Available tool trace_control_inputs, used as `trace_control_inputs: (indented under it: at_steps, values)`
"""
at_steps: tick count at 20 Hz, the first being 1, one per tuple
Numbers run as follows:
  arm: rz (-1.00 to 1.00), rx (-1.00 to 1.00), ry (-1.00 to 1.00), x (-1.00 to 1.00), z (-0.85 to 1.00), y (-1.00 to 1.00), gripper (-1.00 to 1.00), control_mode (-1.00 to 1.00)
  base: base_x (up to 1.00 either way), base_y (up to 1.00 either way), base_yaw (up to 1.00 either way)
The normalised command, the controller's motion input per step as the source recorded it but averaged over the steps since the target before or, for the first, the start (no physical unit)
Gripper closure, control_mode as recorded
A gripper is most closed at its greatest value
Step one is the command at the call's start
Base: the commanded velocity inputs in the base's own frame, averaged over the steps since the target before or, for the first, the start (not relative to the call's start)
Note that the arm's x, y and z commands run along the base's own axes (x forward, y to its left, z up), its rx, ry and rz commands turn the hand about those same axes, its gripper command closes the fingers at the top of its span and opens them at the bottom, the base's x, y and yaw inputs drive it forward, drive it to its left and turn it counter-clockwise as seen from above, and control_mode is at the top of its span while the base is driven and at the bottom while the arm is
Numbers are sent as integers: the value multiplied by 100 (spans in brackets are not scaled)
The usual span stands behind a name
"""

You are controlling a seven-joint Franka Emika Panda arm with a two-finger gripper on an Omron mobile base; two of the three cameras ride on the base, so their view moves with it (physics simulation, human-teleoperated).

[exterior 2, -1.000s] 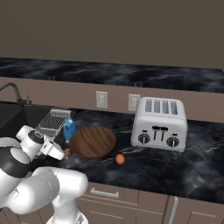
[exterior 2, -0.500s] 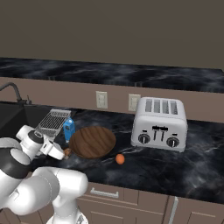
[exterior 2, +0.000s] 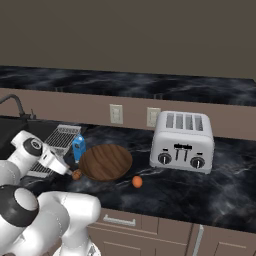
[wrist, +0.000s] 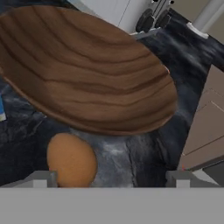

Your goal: Gather the eggs and milk located in the vicinity of the sink area and place them right next to the bowl.

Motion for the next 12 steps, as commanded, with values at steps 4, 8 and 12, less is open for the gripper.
trace_control_inputs:
  at_steps: [4,8,12]
  values:
    - [1,10,4,-40,38,0,-100,-100,0,0,0]
    - [6,18,5,-55,56,-30,-100,-100,0,0,0]
    - [7,25,1,-54,63,-54,-100,-100,0,0,0]
